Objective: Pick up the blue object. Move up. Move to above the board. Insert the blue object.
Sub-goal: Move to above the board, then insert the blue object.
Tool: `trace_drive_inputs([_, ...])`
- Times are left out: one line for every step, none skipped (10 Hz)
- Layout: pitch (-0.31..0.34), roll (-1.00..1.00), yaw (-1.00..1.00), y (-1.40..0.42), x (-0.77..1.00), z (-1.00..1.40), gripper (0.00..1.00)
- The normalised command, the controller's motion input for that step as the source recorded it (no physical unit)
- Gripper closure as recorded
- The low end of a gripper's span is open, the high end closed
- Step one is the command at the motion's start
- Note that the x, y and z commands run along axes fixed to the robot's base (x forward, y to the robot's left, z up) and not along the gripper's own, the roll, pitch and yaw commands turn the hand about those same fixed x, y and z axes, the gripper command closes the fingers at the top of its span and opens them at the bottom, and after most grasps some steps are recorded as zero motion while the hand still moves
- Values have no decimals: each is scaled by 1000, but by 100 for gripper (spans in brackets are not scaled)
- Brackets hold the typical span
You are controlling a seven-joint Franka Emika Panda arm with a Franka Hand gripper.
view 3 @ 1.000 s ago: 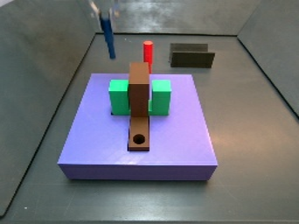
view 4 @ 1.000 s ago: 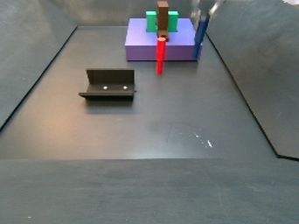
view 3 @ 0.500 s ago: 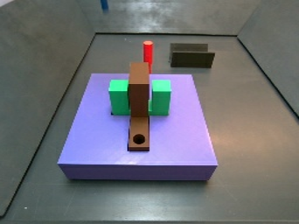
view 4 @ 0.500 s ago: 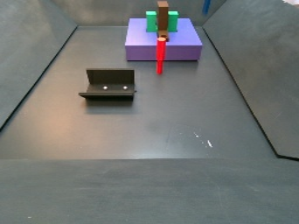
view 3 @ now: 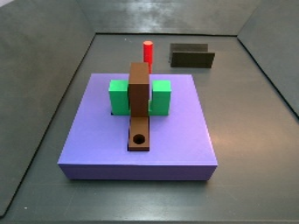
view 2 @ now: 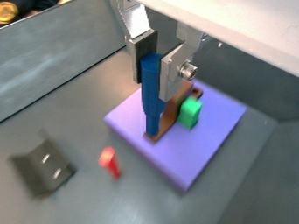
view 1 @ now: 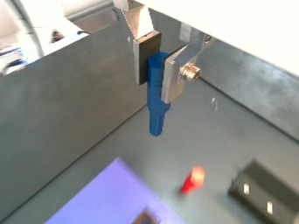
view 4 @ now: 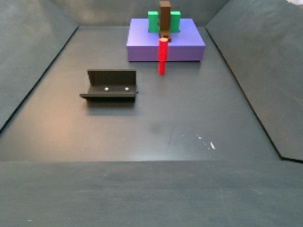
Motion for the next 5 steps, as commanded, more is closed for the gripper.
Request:
trace_drive_inputs([409,50,-30,-1400,988,308,100])
trace_drive_inputs([293,48,-13,-1400,972,331,100])
trace_drive_inputs([174,81,5,-614,410,147,100])
trace_drive_inputs([137,74,7,-364,258,90,100])
trace_drive_inputs([-6,0,0,0,0,-17,100])
